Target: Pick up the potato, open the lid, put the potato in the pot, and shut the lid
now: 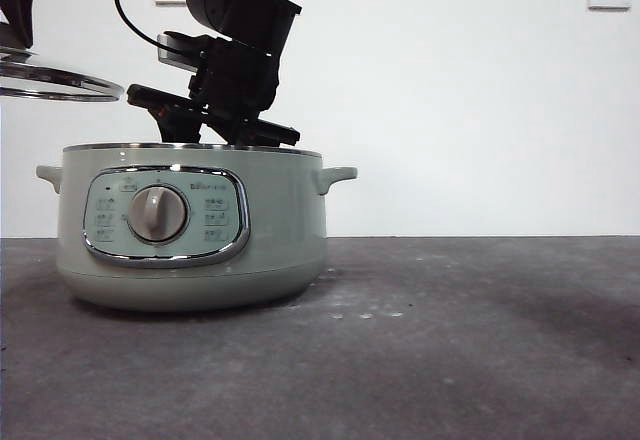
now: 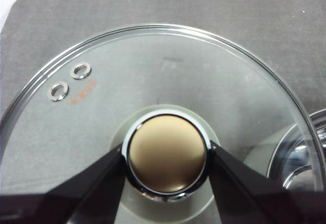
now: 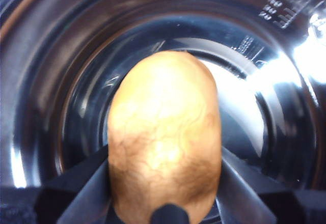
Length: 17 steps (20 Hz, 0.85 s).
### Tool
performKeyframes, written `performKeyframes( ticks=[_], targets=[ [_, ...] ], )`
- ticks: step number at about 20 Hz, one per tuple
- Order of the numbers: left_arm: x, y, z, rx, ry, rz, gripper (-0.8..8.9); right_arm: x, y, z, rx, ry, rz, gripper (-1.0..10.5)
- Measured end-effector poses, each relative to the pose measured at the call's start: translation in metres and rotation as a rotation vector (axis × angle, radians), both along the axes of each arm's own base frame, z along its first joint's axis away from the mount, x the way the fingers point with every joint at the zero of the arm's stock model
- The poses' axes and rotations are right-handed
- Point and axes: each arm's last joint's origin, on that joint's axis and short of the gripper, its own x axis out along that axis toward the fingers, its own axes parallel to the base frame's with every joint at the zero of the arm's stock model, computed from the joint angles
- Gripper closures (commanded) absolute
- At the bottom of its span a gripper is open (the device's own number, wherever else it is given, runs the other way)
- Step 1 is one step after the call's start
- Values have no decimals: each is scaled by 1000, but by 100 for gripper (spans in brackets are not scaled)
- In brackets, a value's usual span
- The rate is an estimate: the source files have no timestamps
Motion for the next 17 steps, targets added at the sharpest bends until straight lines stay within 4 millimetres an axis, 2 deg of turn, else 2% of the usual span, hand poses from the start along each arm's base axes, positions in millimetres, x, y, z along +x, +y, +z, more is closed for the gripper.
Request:
performKeyframes(
  ticks=[6, 10, 11, 13, 14, 17],
  targets=[
    [-1, 0, -3, -6, 25, -4, 822, 0, 0, -2, -12, 9, 7, 945],
    [-1, -1, -4, -20, 36, -20, 822, 1, 1, -18, -45, 52, 10, 927],
    [-1, -1, -4, -20, 36, -20, 822, 0, 1, -18, -48, 55, 10, 790],
    [-1, -1, -4, -20, 37, -19, 822, 1, 1, -18, -42, 49, 10, 302],
    [-1, -1, -4, -20, 37, -20, 822, 1, 1, -18, -45, 52, 10, 250],
    [-1, -2, -4, -47, 41, -50, 822, 0, 0, -18, -67, 51, 2, 254]
  ],
)
